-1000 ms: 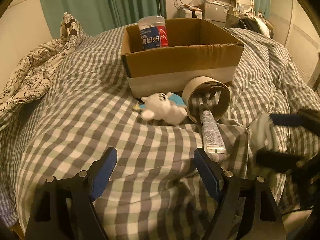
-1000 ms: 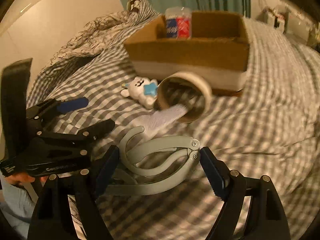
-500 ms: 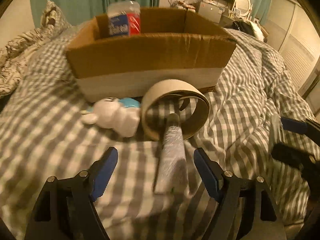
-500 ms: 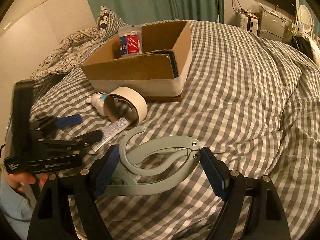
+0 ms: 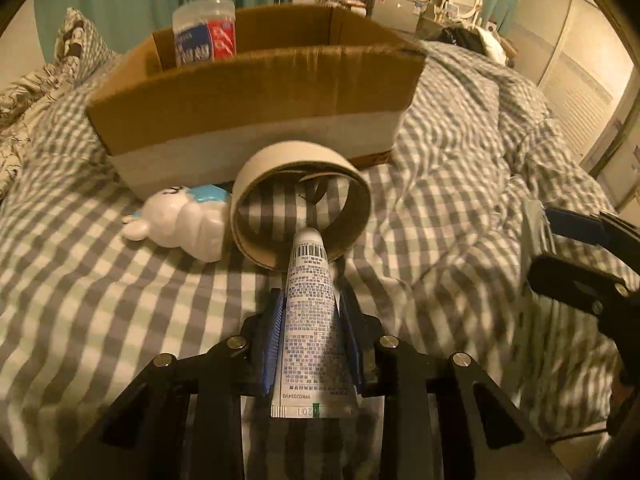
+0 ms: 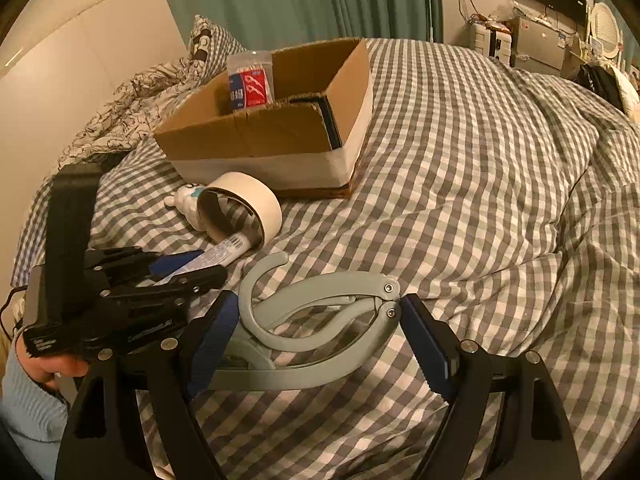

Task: Organize objects
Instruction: 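Drop the toothpaste and grey clip into the box, opening both tools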

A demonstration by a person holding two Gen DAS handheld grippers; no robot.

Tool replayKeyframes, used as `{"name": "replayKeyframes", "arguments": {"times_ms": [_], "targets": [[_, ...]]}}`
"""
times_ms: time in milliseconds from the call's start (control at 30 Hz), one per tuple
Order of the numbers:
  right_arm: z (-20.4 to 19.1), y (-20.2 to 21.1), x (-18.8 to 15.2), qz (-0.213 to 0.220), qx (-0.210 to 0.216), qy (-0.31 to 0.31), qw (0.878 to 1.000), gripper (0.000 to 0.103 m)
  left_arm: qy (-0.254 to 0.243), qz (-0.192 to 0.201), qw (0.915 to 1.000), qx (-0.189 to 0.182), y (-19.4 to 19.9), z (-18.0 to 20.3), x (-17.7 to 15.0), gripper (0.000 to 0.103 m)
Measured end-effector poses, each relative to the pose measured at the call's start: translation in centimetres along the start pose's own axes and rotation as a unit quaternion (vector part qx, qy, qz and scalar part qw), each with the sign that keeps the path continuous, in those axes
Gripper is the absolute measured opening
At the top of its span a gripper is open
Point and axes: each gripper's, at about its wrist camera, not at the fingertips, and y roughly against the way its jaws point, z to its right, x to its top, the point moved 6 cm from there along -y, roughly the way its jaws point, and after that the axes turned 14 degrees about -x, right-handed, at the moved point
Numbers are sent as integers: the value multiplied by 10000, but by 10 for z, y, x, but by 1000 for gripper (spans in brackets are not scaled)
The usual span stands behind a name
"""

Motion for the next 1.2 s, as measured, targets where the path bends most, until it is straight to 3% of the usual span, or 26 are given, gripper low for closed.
{"name": "replayKeyframes", "arguments": {"times_ms": [200,433,733,967,1200], "targets": [[-5,26,6,264,-72,73,9996,82,-87,364,9993,-78,41,12,-2,28],[-12,61,25,683,-164,240,9972,82,-268,985,9947,-151,99,28,18,28],[-23,104,97,1504,-292,522,9868,82,-454,1608,9859,-69,140,23,89,28],[-30,85,172,1699,-298,526,9836,82,-323,1776,9834,175,123,-7,159,28],[-41,21,218,1438,-325,601,9872,82,-27,1552,9877,205,75,-47,182,28]]}}
